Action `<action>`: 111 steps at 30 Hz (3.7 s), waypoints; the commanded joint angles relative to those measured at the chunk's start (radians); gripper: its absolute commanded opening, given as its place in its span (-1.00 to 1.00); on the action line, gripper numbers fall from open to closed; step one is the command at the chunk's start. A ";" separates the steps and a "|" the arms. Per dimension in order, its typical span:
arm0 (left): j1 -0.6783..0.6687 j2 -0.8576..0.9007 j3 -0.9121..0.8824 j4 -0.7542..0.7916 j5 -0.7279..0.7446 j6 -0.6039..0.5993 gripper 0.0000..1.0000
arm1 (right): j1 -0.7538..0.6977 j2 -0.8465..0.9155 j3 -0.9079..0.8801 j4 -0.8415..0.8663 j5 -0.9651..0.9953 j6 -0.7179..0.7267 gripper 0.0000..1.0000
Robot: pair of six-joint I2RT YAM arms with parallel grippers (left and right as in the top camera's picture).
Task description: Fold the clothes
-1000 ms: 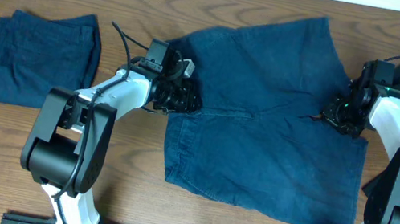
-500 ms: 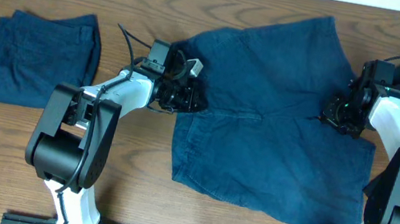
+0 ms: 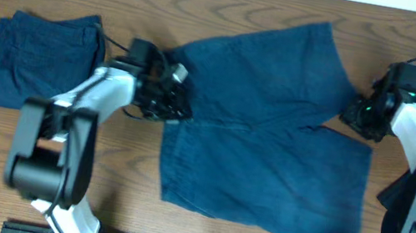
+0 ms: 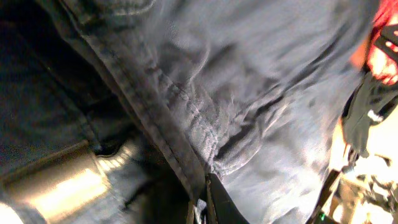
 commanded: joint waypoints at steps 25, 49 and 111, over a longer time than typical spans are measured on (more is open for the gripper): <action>0.046 -0.048 -0.005 -0.013 -0.414 -0.006 -0.88 | -0.014 0.196 0.027 0.334 -0.098 -0.122 -0.47; 0.046 -0.048 -0.005 0.034 -0.433 -0.033 -0.88 | 0.131 0.229 0.027 0.453 -0.066 -0.257 -0.41; 0.046 -0.048 -0.005 0.011 -0.433 -0.033 -0.88 | 0.069 0.222 0.027 0.348 -0.229 -0.443 -0.38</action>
